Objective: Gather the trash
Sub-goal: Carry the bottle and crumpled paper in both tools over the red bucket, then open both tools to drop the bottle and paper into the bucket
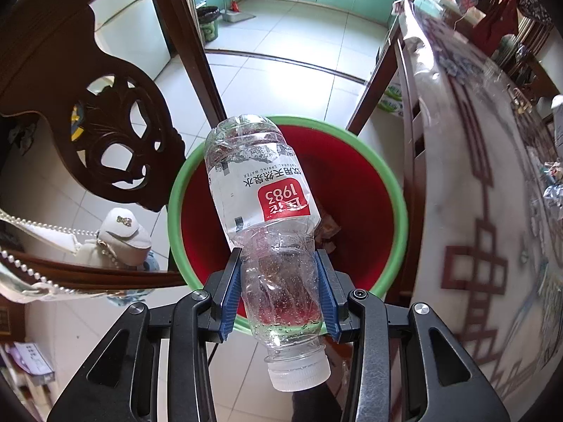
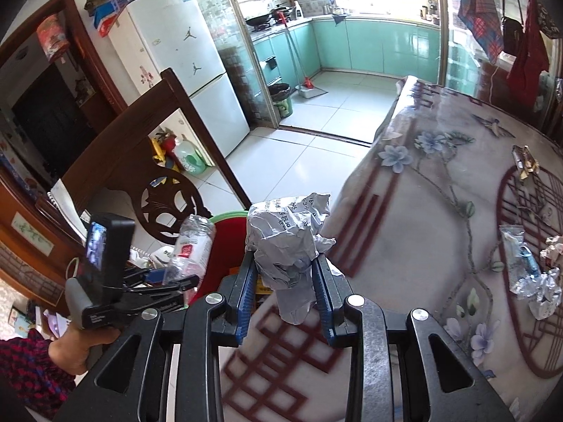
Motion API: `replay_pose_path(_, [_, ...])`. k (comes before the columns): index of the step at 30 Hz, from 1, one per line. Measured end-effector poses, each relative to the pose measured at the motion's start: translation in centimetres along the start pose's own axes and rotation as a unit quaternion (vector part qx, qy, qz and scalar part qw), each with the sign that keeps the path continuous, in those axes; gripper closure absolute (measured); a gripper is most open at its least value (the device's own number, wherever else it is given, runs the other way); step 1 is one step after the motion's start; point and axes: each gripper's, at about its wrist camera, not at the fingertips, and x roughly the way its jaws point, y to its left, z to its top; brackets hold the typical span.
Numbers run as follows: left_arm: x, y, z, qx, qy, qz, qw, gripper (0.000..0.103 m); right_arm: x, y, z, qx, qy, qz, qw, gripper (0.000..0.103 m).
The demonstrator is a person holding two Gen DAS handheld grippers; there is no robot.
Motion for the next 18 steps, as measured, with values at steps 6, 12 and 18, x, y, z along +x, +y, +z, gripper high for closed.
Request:
replay_pose_path(6, [1.5,0.4,0.5,0.003,0.02,-0.004,0.9998,0.065,2.8,1.9,0.3,-0.011,0.021,0.023,0.999,0.074])
replay_pose_path(12, [2.2,1.0,1.2,-0.005,0.029,-0.009,0.9995,0.065,4.6,2.6,0.0,-0.023,0.041,0.028,0.998,0.074])
replay_pose_path(18, [2.1,1.0,1.6,0.009,0.028,-0.006,0.9995,0.065,6.0,2.9,0.0,-0.029,0.06,0.033,0.997,0.074])
